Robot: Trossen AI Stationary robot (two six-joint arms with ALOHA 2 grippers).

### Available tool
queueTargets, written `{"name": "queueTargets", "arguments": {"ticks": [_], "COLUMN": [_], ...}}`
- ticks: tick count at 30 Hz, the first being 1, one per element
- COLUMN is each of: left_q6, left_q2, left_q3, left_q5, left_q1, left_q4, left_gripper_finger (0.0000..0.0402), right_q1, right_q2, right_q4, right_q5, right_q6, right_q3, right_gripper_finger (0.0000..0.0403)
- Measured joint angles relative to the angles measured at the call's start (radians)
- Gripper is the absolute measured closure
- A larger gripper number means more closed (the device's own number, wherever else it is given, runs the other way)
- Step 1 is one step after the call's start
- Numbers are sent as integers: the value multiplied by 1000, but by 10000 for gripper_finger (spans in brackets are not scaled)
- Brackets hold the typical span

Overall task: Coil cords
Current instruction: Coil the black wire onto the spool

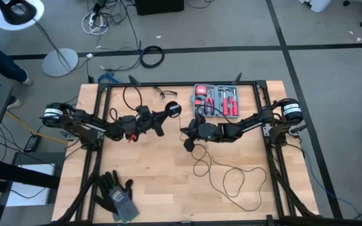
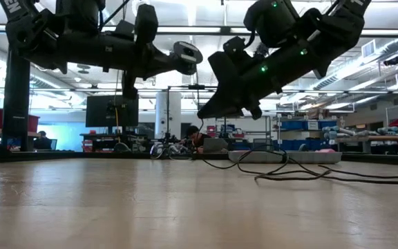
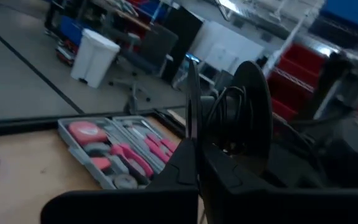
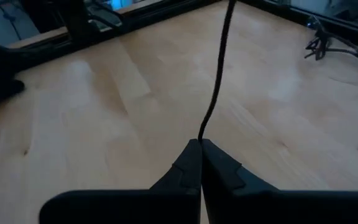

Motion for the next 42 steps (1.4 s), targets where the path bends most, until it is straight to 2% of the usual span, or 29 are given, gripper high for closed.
{"name": "queueTargets", "arguments": {"ticks": [6, 10, 13, 22, 26, 31, 35, 42], "left_q6": [85, 113, 114, 155, 187, 187, 188, 187], "left_q2": [35, 100, 150, 200, 200, 200, 200, 199], "left_q3": [51, 122, 175, 229, 229, 228, 228, 228], "left_q5": [-87, -90, -81, 98, 220, 259, 327, 438], "left_q1": [10, 10, 7, 7, 7, 7, 7, 8], "left_q4": [-78, -251, -362, -512, -576, -691, -691, -663], "left_gripper_finger": [399, 400, 400, 400, 400, 401, 401, 401], "right_q1": [0, 5, 5, -7, -7, -7, -9, -14], "right_q2": [0, 0, 0, -12, -39, -109, -150, -150], "right_q4": [-30, -65, -147, -258, -368, -447, -456, -480], "right_q5": [-119, -224, -260, -389, -386, -348, -326, -324], "right_q6": [-24, -85, -108, -201, -226, -265, -291, -290], "right_q3": [39, 95, 140, 168, 166, 166, 166, 166], "right_gripper_finger": [403, 403, 403, 403, 403, 403, 403, 403]}}
